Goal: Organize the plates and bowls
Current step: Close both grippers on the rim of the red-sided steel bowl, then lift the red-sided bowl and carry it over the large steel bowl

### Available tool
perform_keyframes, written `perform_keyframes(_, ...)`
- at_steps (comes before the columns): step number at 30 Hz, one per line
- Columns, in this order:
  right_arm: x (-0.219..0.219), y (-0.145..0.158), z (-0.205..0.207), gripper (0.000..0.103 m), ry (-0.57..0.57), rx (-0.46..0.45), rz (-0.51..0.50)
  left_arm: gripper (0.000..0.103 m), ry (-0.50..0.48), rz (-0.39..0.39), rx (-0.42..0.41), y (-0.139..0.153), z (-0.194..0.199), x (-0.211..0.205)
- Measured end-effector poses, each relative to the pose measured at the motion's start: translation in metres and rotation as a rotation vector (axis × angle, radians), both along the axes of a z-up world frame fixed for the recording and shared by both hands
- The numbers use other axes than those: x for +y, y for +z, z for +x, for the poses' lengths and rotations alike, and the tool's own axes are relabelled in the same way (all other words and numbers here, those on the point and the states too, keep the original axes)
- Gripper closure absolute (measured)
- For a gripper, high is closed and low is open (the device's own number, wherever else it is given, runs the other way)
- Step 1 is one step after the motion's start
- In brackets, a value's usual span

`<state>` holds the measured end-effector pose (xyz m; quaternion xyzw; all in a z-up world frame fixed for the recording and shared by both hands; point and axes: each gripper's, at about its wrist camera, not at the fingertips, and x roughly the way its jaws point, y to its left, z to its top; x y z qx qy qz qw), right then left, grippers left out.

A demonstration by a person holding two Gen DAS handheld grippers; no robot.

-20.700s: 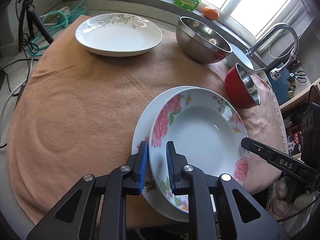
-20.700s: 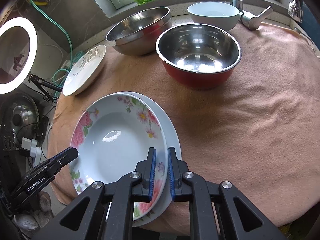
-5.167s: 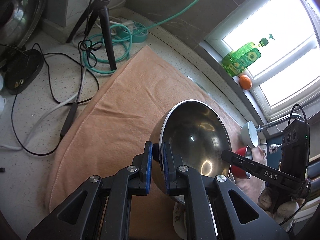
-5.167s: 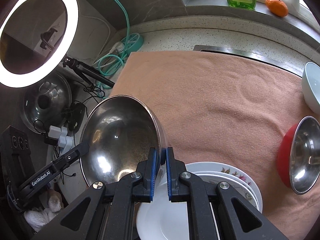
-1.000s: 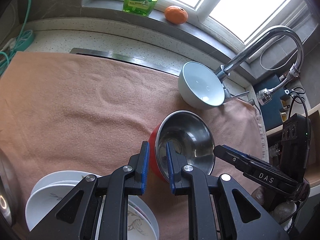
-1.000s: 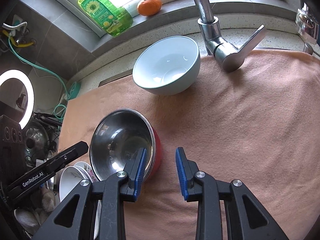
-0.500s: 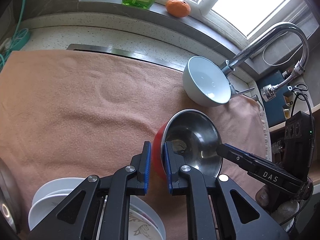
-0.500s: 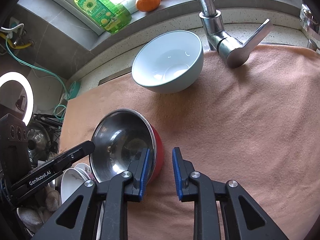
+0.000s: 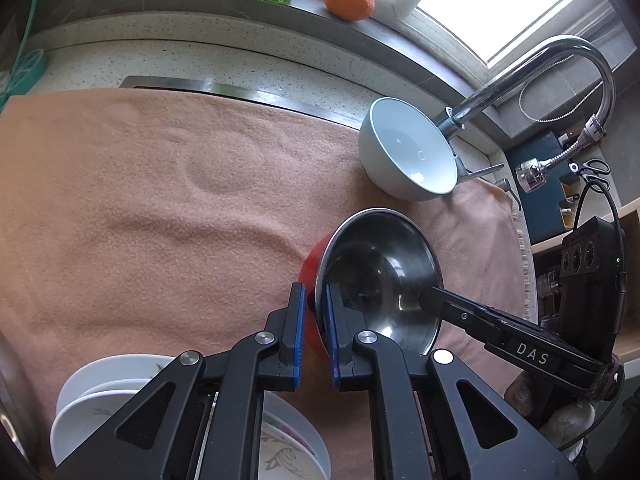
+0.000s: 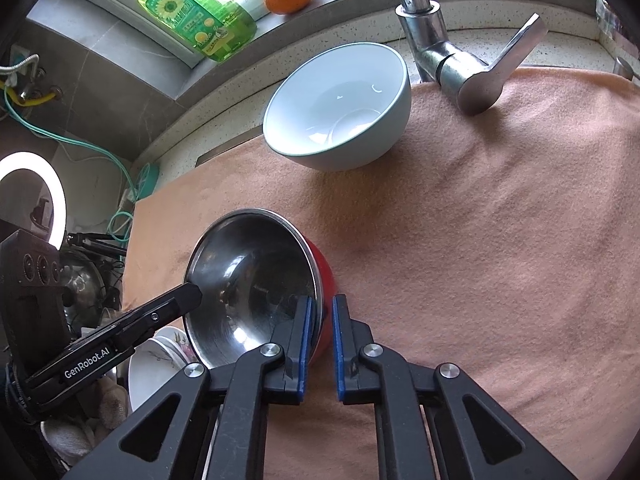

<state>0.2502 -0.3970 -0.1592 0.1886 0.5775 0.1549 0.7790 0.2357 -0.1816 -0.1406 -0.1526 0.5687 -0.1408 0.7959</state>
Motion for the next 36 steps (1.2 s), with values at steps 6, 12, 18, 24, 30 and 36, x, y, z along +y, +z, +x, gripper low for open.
perform_keyframes(6, 0.004, 0.006, -0.002, 0.095, -0.002, -0.016, -0.027, 0.095, -0.001, 0.003, -0.012, 0.004, -0.003, 0.002)
perform_keyframes(12, 0.011, 0.02, -0.005, 0.095, -0.003, -0.034, -0.031, 0.095, 0.007, -0.013, -0.046, 0.018, -0.01, 0.012)
perform_keyframes(18, 0.025, 0.042, -0.01, 0.095, 0.015, -0.071, -0.033, 0.095, 0.033, -0.036, -0.081, 0.035, -0.021, 0.031)
perform_keyframes(24, 0.049, 0.062, -0.017, 0.095, 0.049, -0.103, -0.024, 0.095, 0.076, -0.049, -0.122, 0.053, -0.037, 0.058)
perform_keyframes(30, 0.081, 0.077, -0.023, 0.095, 0.098, -0.132, -0.017, 0.095, 0.124, -0.056, -0.146, 0.065, -0.054, 0.088)
perform_keyframes(36, 0.114, 0.085, -0.03, 0.095, 0.15, -0.147, -0.008, 0.095, 0.181, -0.058, -0.158, 0.07, -0.073, 0.117)
